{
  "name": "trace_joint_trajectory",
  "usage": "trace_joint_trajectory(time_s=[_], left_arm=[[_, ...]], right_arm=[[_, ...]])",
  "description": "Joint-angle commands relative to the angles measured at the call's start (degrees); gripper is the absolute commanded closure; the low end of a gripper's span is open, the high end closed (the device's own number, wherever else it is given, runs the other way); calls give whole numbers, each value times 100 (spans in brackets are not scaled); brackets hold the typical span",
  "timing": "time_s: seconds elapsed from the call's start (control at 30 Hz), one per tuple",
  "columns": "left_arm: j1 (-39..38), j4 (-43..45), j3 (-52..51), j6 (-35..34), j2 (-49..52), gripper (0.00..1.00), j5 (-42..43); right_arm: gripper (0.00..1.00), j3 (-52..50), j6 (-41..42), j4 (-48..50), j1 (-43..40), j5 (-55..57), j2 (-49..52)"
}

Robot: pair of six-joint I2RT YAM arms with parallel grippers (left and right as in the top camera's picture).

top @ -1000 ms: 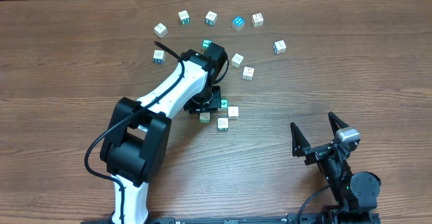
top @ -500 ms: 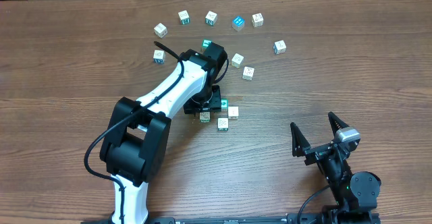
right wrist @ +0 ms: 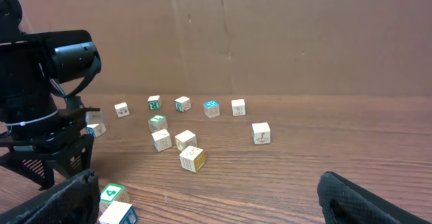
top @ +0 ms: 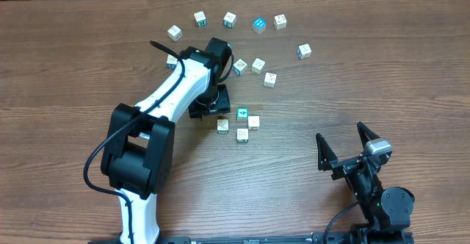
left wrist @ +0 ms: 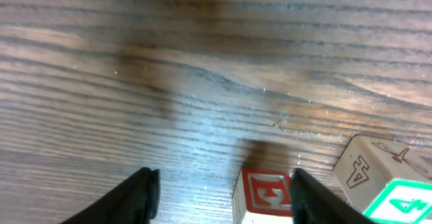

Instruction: Form a circle

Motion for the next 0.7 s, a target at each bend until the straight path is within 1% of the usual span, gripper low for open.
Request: trace_joint_trajectory(time_s=[0.0,0.07,0.1,0.13,0.3,0.4,0.67], left_arm=[[61,66,120,-28,-146,57,-114],[59,28,116,-26,-146,71,-116],[55,-33,85,-26,-144,82,-122],[42,-33,50,-26,-144,85,-142],[0,179,-197,-28,-142,87,-151],[0,118,-234,-28,-142,88,-87],[-181,72,-245,-28,-140,88,-90]], right_arm=[[0,-57,-28,35,-17,44,-52],[0,-57,-26,35,-17,44,-52],[0,-57,-28,35,-17,44,-52],[0,-57,-28,35,-17,44,-52],[0,-57,-26,35,-17,44,-52],[0,-57,-28,35,-17,44,-52],[0,-57,-26,35,-17,44,-52]])
